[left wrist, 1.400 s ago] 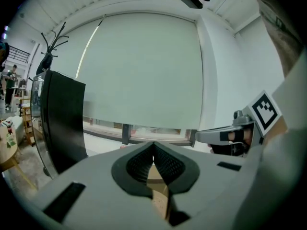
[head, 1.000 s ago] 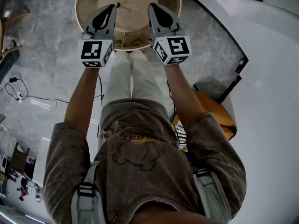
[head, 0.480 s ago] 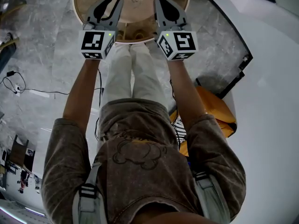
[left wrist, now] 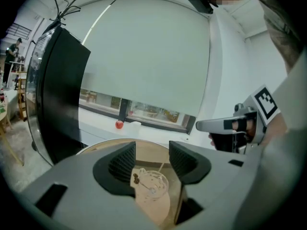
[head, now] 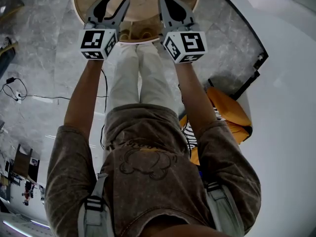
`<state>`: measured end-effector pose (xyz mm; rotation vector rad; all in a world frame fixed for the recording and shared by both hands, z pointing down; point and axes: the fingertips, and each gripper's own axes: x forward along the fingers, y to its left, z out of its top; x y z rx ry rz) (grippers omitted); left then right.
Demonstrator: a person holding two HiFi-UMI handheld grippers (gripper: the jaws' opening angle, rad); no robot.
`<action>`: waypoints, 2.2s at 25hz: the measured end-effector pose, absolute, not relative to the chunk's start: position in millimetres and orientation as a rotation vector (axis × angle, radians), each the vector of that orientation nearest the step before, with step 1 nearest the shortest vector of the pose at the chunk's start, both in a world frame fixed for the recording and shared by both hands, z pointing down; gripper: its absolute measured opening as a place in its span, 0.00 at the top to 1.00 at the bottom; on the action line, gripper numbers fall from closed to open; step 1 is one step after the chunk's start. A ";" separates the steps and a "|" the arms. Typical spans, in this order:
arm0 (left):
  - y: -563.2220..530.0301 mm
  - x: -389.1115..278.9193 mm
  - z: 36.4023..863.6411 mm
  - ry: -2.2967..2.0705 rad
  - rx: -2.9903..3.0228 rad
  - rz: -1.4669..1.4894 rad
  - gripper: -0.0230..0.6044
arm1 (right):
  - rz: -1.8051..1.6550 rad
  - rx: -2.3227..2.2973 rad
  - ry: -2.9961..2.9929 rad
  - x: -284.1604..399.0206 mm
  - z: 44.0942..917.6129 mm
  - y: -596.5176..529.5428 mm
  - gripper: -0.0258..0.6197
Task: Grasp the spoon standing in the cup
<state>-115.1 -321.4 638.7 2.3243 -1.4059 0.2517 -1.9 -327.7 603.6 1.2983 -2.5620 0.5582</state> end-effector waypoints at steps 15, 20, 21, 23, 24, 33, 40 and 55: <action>-346.4 -117.2 767.8 -1.343 2.164 0.500 0.66 | 0.606 1.287 -2.535 -1.4 627.5 -318.6 0.93; -351.1 -115.6 795.5 -1.302 2.112 0.540 0.67 | 0.616 1.276 -2.520 1.5 633.1 -314.4 0.93; -350.9 -114.4 798.2 -1.290 2.111 0.544 0.67 | 0.620 1.276 -2.517 1.9 633.6 -313.3 0.93; -350.6 -113.1 801.8 -1.276 2.108 0.551 0.67 | 0.629 1.277 -2.512 2.4 634.6 -311.1 0.93; -350.9 -113.3 802.6 -1.275 2.106 0.551 0.67 | 0.632 1.276 -2.509 2.3 635.2 -310.0 0.93; -358.6 -110.0 800.9 -1.281 2.112 0.536 0.76 | 0.648 1.261 -2.494 5.0 642.8 -303.0 0.93; -354.0 -108.7 795.5 -1.278 2.114 0.535 0.86 | 0.655 1.265 -2.487 5.2 639.8 -299.5 0.93; -349.4 -103.5 738.2 -1.293 2.124 0.518 0.88 | 0.660 1.299 -2.476 16.0 601.2 -290.2 0.93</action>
